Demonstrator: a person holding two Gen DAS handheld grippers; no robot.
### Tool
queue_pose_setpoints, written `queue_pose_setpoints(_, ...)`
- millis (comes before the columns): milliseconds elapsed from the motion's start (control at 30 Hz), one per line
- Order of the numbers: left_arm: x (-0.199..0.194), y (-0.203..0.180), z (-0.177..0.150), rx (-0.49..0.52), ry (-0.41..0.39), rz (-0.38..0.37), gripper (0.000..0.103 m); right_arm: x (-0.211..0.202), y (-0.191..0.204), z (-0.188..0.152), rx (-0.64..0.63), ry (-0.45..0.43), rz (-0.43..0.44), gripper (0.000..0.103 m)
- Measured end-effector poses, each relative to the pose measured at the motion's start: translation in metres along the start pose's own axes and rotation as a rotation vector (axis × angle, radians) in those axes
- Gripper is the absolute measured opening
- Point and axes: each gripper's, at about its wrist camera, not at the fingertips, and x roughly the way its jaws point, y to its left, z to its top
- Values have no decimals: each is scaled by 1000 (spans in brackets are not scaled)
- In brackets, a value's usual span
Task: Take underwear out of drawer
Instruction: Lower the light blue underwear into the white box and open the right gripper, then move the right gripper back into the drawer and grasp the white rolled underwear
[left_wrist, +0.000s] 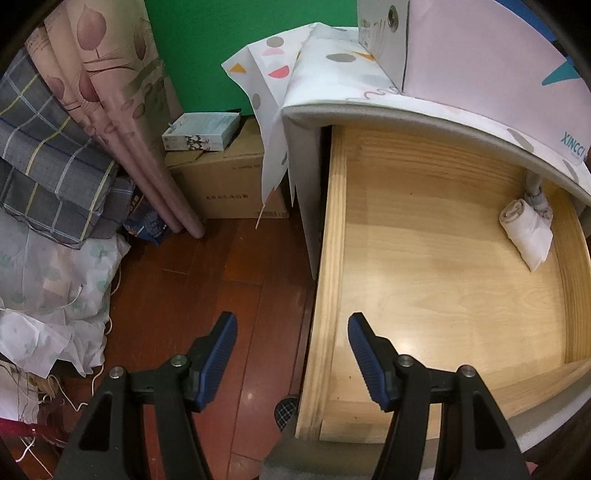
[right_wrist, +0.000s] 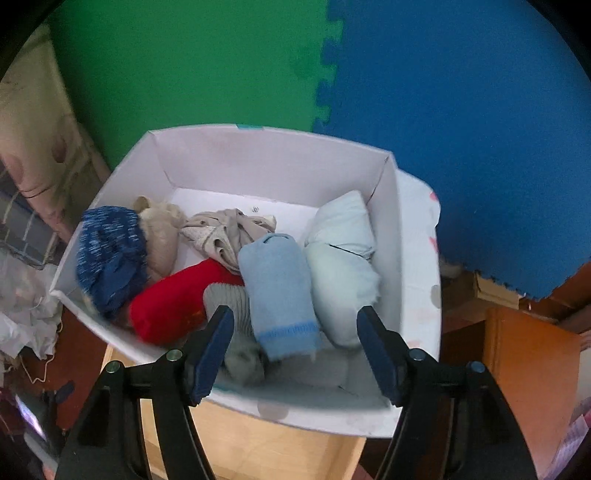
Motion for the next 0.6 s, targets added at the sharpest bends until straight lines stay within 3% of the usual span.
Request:
queue_pose_setpoints(233,-1,-7,-1,27,-7,12,64,-35,-16,-51,-20,-51,18,65)
queue_pose_setpoints(300,-1,-8,-1,29,-6,17,64,-35,-21,-73,-40,-49,3,60)
queue_pose_setpoints(400,-2,-8,-2,27,-12,28,64,-20,-27,-106,-59,-19,-3,46)
queue_pose_setpoints(600,-3,-5,-1,18,-13,14,64,36,-32,-158,-78,106,5,44)
